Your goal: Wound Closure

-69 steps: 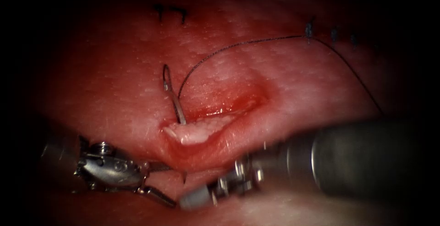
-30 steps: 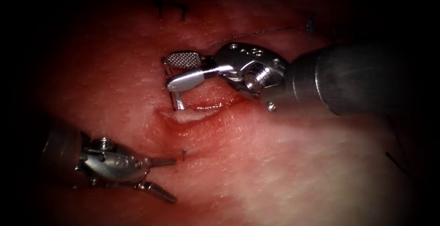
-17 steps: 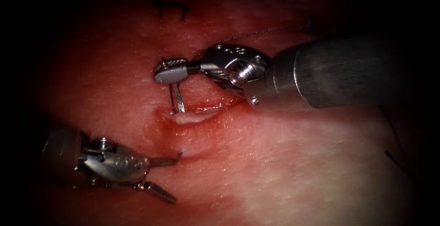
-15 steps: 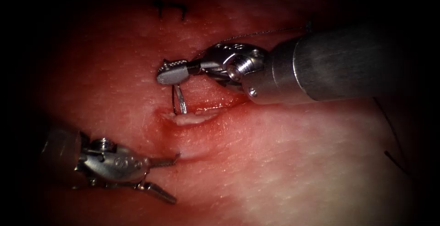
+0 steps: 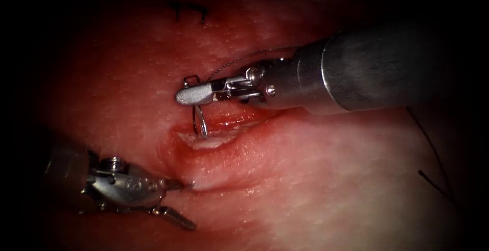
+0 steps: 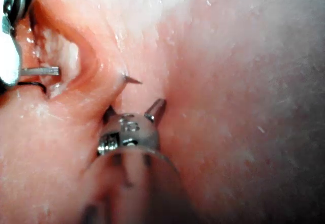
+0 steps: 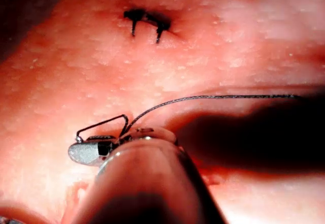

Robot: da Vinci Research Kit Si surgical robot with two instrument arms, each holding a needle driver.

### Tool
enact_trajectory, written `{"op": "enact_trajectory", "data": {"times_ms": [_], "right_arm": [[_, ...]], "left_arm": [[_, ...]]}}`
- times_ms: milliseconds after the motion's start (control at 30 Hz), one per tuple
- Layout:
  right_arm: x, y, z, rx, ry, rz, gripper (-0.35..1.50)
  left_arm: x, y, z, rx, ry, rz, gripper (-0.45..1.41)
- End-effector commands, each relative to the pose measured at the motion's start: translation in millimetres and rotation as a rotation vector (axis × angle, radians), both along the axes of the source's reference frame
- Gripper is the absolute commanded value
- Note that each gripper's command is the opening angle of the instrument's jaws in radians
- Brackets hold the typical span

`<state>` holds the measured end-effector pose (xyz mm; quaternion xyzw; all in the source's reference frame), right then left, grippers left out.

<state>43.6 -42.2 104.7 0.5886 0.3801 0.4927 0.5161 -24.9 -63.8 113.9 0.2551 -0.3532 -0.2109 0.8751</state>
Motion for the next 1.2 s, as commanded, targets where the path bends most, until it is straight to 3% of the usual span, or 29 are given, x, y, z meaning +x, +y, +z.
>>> {"op": "enact_trajectory", "data": {"times_ms": [33,267,467,633,700,733,767,833,900,1000,1067,1200], "right_arm": [[1.0,-1.4,-0.1,0.035,0.010,0.004,-0.35],[1.5,-6.3,-0.3,0.047,-0.025,0.037,-0.35],[0.4,-7.9,0.6,0.064,-0.073,0.099,-0.35],[0.7,-7.5,0.4,0.073,-0.059,0.132,-0.35],[0.7,-6.2,0.0,-0.049,-0.040,0.164,-0.35],[0.7,-5.5,-0.1,-0.124,-0.024,0.183,0.05],[0.6,-4.4,-0.3,-0.239,-0.011,0.195,0.66],[0.1,-2.9,-0.6,-0.329,-0.010,0.204,0.96],[-0.7,-0.8,-0.8,-0.398,-0.013,0.213,1.12],[-2.3,1.9,-0.9,-0.470,-0.024,0.226,1.18],[-4.4,4.1,-0.9,-0.497,-0.033,0.235,1.17],[-7.5,6.0,-0.9,-0.513,-0.043,0.259,1.03]], "left_arm": [[-0.4,-1.1,0.4,0.003,0.000,0.001,0.61],[-0.3,-1.1,0.4,0.003,0.000,0.001,0.61],[-0.3,-1.1,0.4,0.003,0.000,0.001,0.61],[-0.3,-1.1,0.3,-0.005,-0.006,0.007,0.61],[-0.3,-0.9,0.0,-0.011,-0.015,0.012,0.61],[-0.3,-0.8,-0.4,-0.014,-0.024,0.010,0.61],[-0.3,-0.8,-0.7,-0.021,-0.030,0.016,0.61],[-0.4,-0.9,-1.6,-0.035,-0.048,0.020,0.59],[-0.5,-0.8,-2.5,-0.058,-0.081,0.017,0.57],[-0.6,-0.5,-3.9,-0.123,-0.150,0.005,0.56],[-0.3,0.4,-5.3,-0.211,-0.242,-0.033,0.56],[0.4,1.0,-6.5,-0.303,-0.342,-0.088,0.54]]}}
